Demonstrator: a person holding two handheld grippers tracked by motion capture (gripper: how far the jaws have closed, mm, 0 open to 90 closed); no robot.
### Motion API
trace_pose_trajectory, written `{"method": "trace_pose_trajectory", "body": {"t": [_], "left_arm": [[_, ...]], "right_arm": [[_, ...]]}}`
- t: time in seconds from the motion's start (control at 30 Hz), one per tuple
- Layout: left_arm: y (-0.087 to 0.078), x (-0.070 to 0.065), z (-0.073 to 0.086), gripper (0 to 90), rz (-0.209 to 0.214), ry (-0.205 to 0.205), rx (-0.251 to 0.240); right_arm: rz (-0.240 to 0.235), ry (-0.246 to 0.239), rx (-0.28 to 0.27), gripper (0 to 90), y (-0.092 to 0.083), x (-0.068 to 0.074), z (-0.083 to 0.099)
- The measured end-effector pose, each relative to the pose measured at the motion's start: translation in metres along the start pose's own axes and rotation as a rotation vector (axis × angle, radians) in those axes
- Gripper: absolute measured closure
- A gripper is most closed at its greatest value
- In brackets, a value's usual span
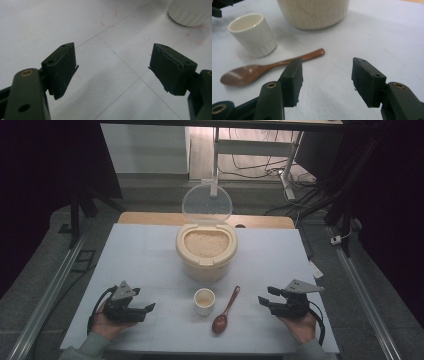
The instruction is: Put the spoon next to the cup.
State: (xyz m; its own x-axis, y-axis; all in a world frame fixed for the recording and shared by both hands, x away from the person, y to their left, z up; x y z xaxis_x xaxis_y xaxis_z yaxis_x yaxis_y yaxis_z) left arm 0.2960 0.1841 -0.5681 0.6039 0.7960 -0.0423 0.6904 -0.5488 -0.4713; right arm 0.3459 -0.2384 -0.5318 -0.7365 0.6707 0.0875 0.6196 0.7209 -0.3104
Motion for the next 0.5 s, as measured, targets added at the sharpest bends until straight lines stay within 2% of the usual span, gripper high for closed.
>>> {"method": "trace_pose_trajectory", "body": {"t": [0.17,0.5], "left_arm": [[-0.0001,-0.0003,-0.0010,21.1,0.001,0.004,-0.003],[-0.0009,-0.0002,-0.0022,21.1,0.001,0.003,-0.009]], "right_arm": [[-0.001,-0.016,0.011,41.9,-0.0054,-0.0002,0.0044],[-0.008,-0.019,0.009,41.9,-0.0056,0.0004,0.0060]]}}
Point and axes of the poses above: each handheld gripper's, and its own axes: y roughly forward along the jaws, z roughly out of its underside, x roughly to its left, the point moved 8 cm from there along y, roughly forward along the jaws, and after that the axes turned 14 degrees about -x, right-handed, at the moved point
